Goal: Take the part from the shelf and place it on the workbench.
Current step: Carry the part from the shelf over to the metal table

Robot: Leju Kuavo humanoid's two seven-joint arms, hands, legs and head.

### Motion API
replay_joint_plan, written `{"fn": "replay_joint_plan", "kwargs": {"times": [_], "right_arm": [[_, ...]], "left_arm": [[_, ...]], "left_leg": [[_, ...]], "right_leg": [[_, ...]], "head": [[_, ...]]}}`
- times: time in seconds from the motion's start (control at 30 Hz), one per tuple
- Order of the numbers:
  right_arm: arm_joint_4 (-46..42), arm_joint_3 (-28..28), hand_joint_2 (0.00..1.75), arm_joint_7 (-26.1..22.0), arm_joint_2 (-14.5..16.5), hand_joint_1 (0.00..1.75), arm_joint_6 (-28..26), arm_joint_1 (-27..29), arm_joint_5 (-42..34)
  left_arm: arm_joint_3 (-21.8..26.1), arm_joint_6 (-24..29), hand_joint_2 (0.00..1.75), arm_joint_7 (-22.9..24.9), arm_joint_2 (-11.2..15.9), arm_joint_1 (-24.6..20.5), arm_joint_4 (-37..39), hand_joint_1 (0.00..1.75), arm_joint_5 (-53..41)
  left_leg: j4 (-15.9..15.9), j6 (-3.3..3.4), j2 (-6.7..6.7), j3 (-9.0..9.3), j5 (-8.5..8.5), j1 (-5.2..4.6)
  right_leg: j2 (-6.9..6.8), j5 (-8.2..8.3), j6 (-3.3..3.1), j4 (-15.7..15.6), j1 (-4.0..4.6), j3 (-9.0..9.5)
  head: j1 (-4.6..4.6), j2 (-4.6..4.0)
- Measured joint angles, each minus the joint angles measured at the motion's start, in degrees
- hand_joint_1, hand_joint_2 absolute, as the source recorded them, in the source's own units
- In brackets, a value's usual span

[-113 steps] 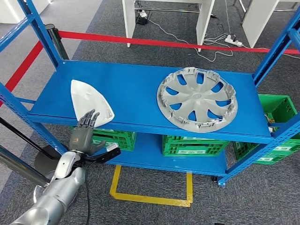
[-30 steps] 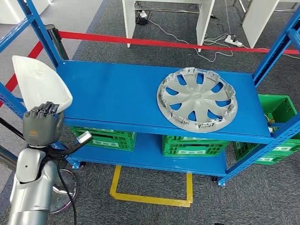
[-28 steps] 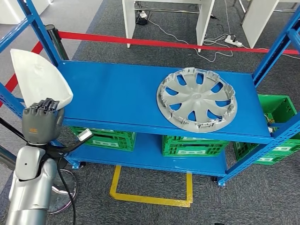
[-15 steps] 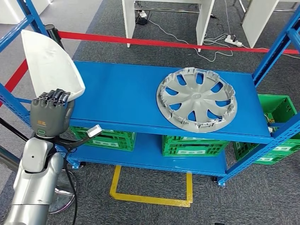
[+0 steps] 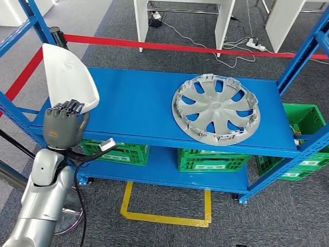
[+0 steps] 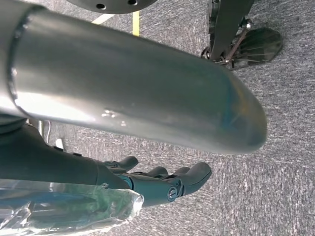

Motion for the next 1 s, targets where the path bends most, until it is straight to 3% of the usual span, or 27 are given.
{"fn": "replay_joint_plan", "kwargs": {"times": [1.0], "right_arm": [[0.0, -0.8, 0.0, 0.07, 0.09, 0.0, 0.14, 0.02, 0.57]], "left_arm": [[-2.81, 0.0, 1.75, 2.61, 1.27, -0.63, 6.93, 1.75, 1.55]], "left_leg": [[0.0, 0.0, 0.0, 0.0, 0.0, 0.0]], "right_leg": [[0.0, 0.0, 0.0, 0.0, 0.0, -0.01]], "head": [[-0.01, 0.0]]}}
